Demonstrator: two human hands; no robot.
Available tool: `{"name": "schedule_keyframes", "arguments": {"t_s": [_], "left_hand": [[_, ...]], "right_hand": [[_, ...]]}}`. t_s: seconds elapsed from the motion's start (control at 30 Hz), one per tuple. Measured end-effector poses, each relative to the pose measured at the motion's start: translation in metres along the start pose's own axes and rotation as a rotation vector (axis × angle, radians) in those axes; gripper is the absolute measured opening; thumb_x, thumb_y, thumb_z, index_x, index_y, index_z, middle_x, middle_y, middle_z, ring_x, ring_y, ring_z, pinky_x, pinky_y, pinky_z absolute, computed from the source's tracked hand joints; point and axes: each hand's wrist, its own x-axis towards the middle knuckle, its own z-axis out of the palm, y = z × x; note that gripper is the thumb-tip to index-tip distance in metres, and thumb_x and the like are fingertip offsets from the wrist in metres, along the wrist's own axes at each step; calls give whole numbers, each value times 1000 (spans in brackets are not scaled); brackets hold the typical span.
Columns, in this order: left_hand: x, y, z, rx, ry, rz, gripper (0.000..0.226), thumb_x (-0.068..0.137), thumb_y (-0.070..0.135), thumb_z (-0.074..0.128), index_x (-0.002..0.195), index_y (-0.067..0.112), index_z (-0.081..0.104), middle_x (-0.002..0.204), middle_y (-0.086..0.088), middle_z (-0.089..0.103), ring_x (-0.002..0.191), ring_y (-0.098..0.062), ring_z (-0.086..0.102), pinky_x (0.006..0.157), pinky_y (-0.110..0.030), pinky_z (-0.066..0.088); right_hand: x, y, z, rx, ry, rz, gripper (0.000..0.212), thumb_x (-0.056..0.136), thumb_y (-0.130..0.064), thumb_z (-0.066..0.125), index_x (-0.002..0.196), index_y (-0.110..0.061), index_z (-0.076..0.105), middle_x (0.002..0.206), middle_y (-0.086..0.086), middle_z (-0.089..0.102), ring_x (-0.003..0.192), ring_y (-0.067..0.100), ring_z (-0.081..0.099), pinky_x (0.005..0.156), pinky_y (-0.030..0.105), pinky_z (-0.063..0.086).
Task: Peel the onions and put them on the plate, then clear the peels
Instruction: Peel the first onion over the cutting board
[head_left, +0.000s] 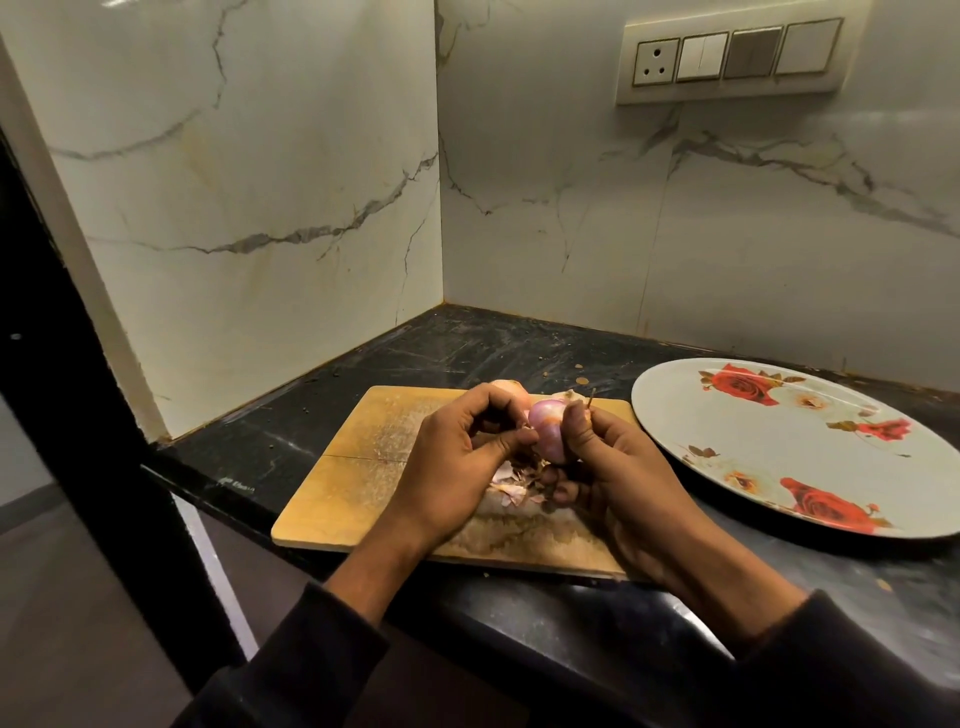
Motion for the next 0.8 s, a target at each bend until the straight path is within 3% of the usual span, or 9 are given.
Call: {"name": "schedule_keyframes", "arguments": {"t_s": [0.17,0.3,0.47,0.6,0.7,0.8], "left_hand": [[0,-1,-1,28,-8,-34,13,86,-3,70,86,10,69,78,18,70,75,2,67,67,-12,50],[2,-5,-1,88,-23,-66,22,85,0,73,82,21,69,78,17,69,76,0,67,70,-14,51],[0,-3,0,128,-16,-59,18,86,2,73,85,20,70,78,13,69,77,0,67,68,-12,49],[-1,-2,0,44,42,-55,7,86,6,74,91,10,71,84,3,73,80,-5,72,71,-16,55],[0,-1,-1,-19,55,-68,19,84,6,76,101,12,70,90,1,75,85,-8,73,73,-19,57],[0,-1,-1,35,39,-40,31,79,6,80,104,22,71,95,6,75,88,-7,72,77,-21,58]], "right_hand": [[1,-1,2,29,37,-40,41,89,-43,52,110,-10,66,76,1,76,60,9,67,49,19,52],[2,-1,1,45,91,-77,43,86,-46,54,105,-10,67,73,0,73,61,9,64,51,20,52],[4,0,0,147,95,-6,47,94,-50,52,103,-8,73,90,14,74,72,18,62,65,29,50],[4,0,1,218,66,29,45,102,-43,46,108,-4,68,75,9,68,60,12,55,50,22,48],[4,-1,2,193,71,10,42,101,-43,46,105,-8,69,74,7,69,58,12,55,51,23,47],[3,0,2,153,68,-11,43,95,-46,50,108,-10,69,84,9,73,61,11,58,56,25,48]]}}
